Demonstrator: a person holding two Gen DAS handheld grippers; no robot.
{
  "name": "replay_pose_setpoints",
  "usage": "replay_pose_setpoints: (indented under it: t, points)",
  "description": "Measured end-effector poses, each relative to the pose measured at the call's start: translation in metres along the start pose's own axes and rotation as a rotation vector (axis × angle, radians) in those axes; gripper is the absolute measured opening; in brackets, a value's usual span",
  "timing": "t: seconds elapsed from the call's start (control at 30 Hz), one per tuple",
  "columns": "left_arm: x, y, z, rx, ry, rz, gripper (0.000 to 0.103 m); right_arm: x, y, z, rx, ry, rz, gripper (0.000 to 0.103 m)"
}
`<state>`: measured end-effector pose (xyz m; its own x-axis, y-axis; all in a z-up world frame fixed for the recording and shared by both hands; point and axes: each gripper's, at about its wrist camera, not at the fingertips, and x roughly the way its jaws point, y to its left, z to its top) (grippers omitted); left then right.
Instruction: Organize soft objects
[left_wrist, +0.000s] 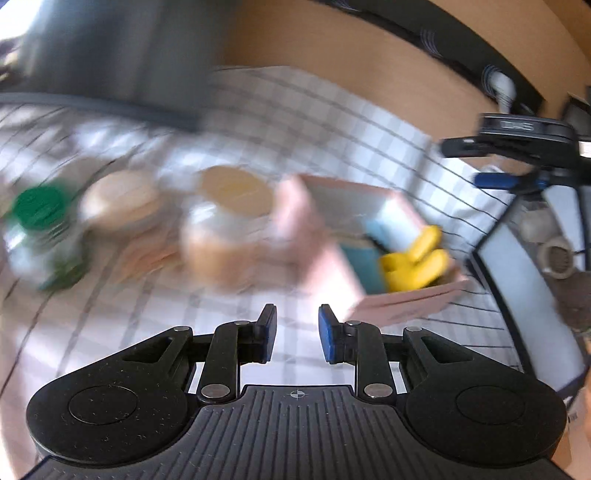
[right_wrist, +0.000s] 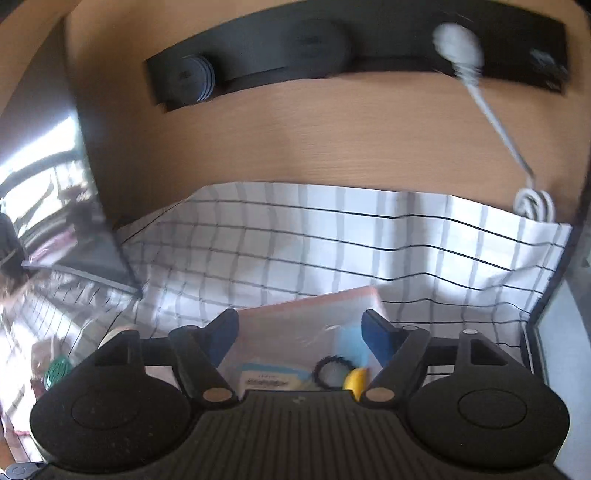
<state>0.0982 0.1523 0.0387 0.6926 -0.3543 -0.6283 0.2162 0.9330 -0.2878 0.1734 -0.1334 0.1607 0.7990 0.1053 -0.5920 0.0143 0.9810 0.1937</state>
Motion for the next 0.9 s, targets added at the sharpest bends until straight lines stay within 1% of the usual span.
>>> replay_pose_setpoints:
  t: [0.07,0.17,0.3,0.43,0.5,0.6,0.63,0.67,0.7,0.77,0.83,0.9]
  points:
    - [-0.015,0.023,-0.010,-0.044,-0.016,0.055,0.027,0.000,0.028,-0.005,-0.048,0.012,0.025,0.076]
    - [-0.040,0.063,-0.018,-0.105,-0.055,0.156,0.027,0.003,0.080,-0.019,-0.147,0.038,0.084,0.077]
    - [-0.072,0.124,-0.024,-0.196,-0.080,0.269,0.027,0.010,0.159,-0.045,-0.299,0.075,0.181,0.079]
    - [-0.112,0.190,-0.019,-0.229,-0.086,0.361,0.027,0.016,0.226,-0.076,-0.428,0.104,0.261,0.081]
    - [-0.127,0.220,-0.013,-0.247,-0.081,0.368,0.027,0.020,0.254,-0.093,-0.483,0.120,0.275,0.081]
    - [-0.140,0.268,-0.001,-0.307,-0.070,0.281,0.027,0.029,0.289,-0.122,-0.553,0.177,0.298,0.081]
    - [-0.143,0.281,0.003,-0.313,-0.067,0.256,0.027,0.030,0.298,-0.130,-0.576,0.193,0.307,0.081]
    - [-0.145,0.291,0.008,-0.294,-0.058,0.248,0.027,0.033,0.306,-0.138,-0.597,0.206,0.308,0.081]
    - [-0.145,0.299,0.013,-0.253,-0.041,0.255,0.027,0.035,0.311,-0.146,-0.614,0.218,0.305,0.081]
    - [-0.138,0.313,0.024,-0.174,0.015,0.304,0.027,0.039,0.321,-0.158,-0.635,0.247,0.296,0.081]
    - [-0.130,0.333,0.031,-0.176,0.107,0.346,0.027,0.042,0.328,-0.165,-0.624,0.278,0.295,0.081]
    - [-0.122,0.349,0.031,-0.215,0.187,0.358,0.027,0.044,0.331,-0.171,-0.608,0.303,0.306,0.081]
